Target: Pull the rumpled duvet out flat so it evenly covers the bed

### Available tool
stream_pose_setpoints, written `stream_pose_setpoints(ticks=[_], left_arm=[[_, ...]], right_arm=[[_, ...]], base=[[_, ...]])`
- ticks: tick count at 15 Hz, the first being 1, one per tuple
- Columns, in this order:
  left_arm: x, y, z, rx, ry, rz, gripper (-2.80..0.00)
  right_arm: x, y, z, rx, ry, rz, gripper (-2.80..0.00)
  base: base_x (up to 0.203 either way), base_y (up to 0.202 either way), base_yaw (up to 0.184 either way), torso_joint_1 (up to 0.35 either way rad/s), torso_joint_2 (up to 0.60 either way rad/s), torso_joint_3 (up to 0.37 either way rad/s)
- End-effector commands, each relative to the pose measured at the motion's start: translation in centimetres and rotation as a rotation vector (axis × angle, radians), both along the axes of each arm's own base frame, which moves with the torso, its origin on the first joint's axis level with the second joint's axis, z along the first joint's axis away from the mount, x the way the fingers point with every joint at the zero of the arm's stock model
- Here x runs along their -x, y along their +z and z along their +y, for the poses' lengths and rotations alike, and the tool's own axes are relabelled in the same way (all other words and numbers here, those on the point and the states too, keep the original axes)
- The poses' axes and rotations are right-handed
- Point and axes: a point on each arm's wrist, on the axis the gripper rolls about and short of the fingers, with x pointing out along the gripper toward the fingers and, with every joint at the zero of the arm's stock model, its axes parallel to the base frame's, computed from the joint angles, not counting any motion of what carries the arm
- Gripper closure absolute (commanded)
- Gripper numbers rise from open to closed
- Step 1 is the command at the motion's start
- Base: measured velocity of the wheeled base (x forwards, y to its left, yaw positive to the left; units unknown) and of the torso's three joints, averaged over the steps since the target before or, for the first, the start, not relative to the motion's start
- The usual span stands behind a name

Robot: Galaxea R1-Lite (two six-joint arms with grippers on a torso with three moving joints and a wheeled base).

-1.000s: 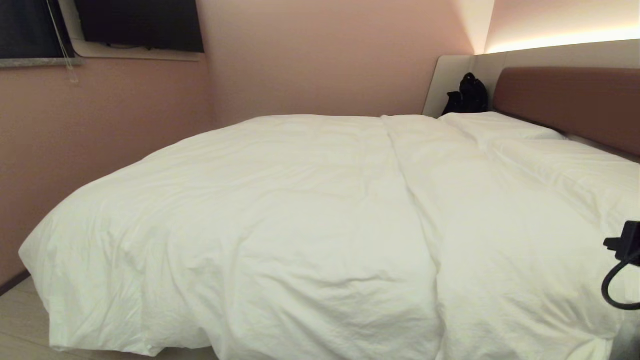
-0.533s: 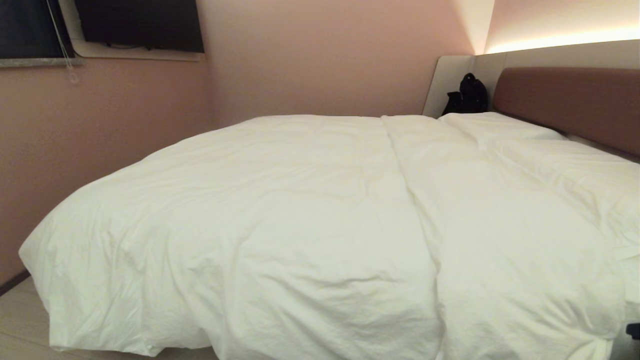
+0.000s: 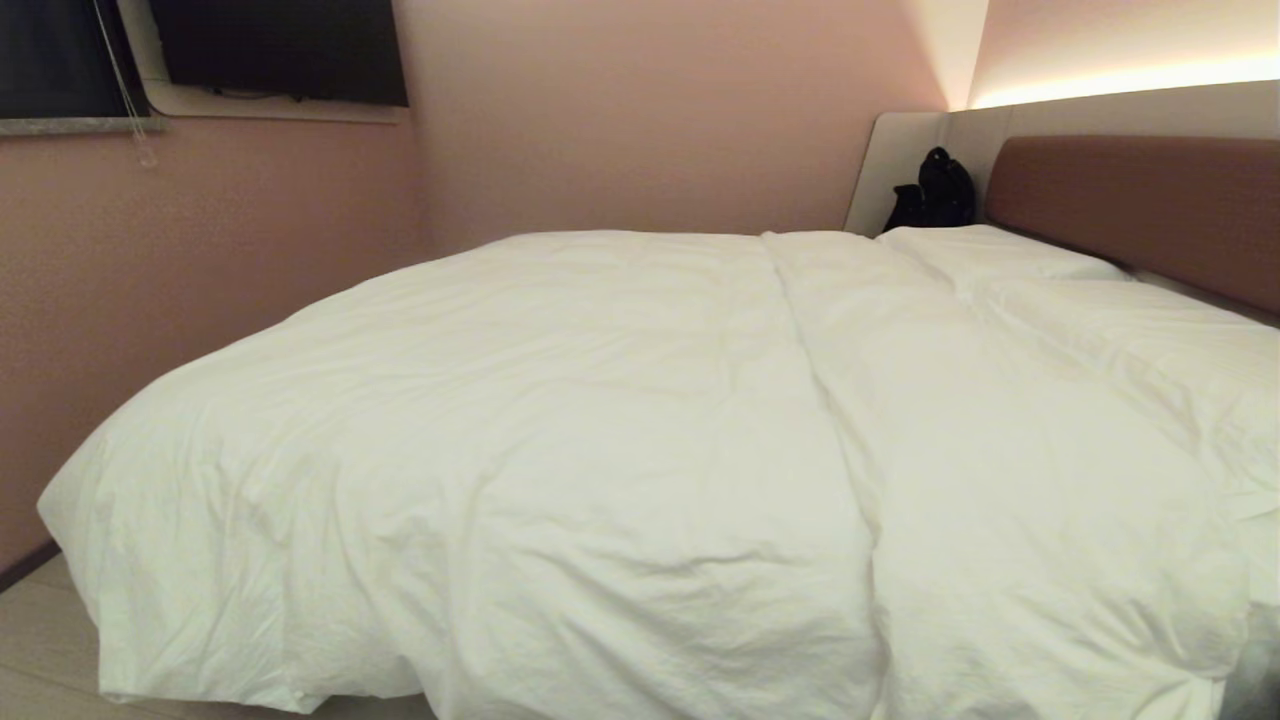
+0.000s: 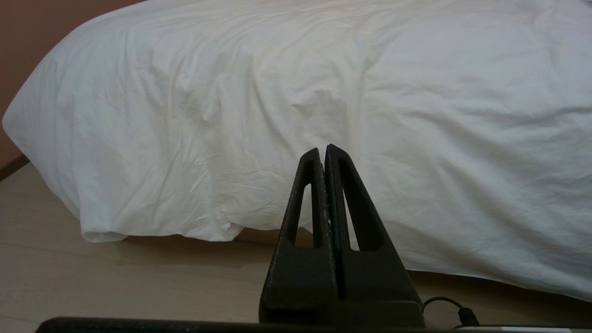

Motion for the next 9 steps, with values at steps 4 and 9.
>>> stream_pose_setpoints(ticks=[4,9], left_arm=[[0.0,0.0,0.0,0.0,0.0,0.0,0.0],[0.0,0.0,0.0,0.0,0.0,0.0,0.0]], right_arm=[[2.8,-1.6,0.3,0.074,0.029,-0.004,0.0],[5.8,-3.2,0.1,0.054,0.171,-0.189,0.0]], base=[[0.0,0.0,0.0,0.0,0.0,0.0],[0.0,0.0,0.0,0.0,0.0,0.0]])
